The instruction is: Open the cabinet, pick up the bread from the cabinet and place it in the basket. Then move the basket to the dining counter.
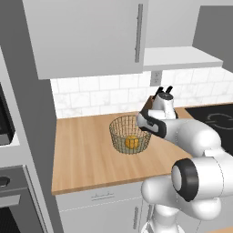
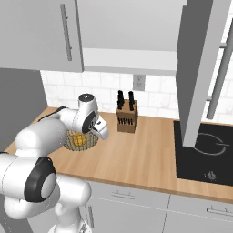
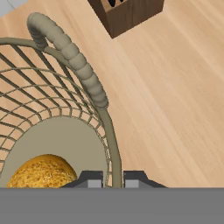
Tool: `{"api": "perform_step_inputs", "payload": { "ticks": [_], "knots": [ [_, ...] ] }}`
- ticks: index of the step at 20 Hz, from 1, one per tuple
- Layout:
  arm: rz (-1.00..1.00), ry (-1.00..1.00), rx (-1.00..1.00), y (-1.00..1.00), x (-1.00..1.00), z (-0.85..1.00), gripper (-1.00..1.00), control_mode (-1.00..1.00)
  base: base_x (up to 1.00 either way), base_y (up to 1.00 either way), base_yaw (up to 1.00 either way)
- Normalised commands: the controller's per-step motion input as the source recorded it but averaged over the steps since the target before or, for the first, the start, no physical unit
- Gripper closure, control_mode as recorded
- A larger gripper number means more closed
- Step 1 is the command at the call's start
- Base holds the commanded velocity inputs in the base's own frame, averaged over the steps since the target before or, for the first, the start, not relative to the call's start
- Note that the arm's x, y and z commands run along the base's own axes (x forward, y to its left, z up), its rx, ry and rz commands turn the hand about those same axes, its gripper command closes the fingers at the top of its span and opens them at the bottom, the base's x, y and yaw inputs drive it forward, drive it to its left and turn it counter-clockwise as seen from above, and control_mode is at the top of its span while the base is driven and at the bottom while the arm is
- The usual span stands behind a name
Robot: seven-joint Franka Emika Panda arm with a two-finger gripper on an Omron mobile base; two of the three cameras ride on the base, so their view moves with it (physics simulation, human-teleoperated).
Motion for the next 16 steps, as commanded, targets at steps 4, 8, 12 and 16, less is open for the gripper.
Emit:
{"api": "perform_step_inputs", "payload": {
  "ticks": [4, 8, 12, 16],
  "knots": [
    [-0.04, -0.02, 0.13, -0.17, -0.2, 0.46, 1.0, -1.0, 0.0, 0.0, 0.0],
    [-0.05, -0.03, 0.05, 0.0, -0.07, 0.5, 1.0, -1.0, 0.0, 0.0, 0.0],
    [-0.03, 0.02, 0.01, 0.0, -0.08, 0.71, 1.0, -1.0, 0.0, 0.0, 0.0],
    [-0.05, 0.15, -0.01, -0.14, -0.3, 0.69, 1.0, -1.0, 0.0, 0.0, 0.0]
  ]
}}
